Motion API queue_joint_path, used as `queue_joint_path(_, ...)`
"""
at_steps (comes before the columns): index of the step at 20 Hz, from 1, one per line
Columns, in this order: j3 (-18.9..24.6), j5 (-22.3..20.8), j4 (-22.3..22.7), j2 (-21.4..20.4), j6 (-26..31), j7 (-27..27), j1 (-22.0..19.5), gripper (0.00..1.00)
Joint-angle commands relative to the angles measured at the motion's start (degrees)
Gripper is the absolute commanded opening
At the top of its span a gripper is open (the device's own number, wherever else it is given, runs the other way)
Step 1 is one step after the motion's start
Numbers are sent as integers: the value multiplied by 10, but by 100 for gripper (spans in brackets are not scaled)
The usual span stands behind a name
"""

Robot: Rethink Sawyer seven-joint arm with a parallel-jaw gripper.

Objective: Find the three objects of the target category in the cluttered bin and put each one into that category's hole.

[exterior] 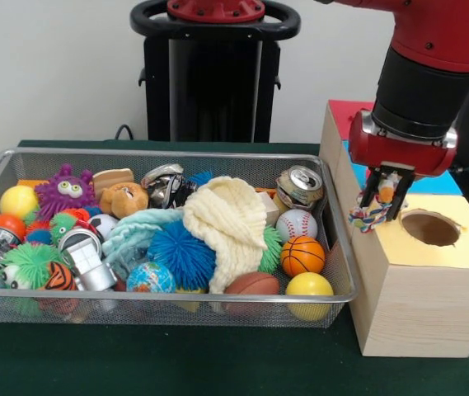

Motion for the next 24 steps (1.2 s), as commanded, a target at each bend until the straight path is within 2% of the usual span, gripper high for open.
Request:
queue_joint_path(1, -2, 27, -16, 16, 17, 146, 11, 0)
queue_joint_path(5, -34, 10, -37, 26, 11, 148, 13, 0)
queue_joint_path(13, -67, 4, -72, 46, 14, 145, 9, 0)
queue_joint_path(16, -57, 16, -80, 47, 20, 127, -3, 0)
queue_joint_path(24, 5, 70, -70, 42, 51, 78, -37, 0)
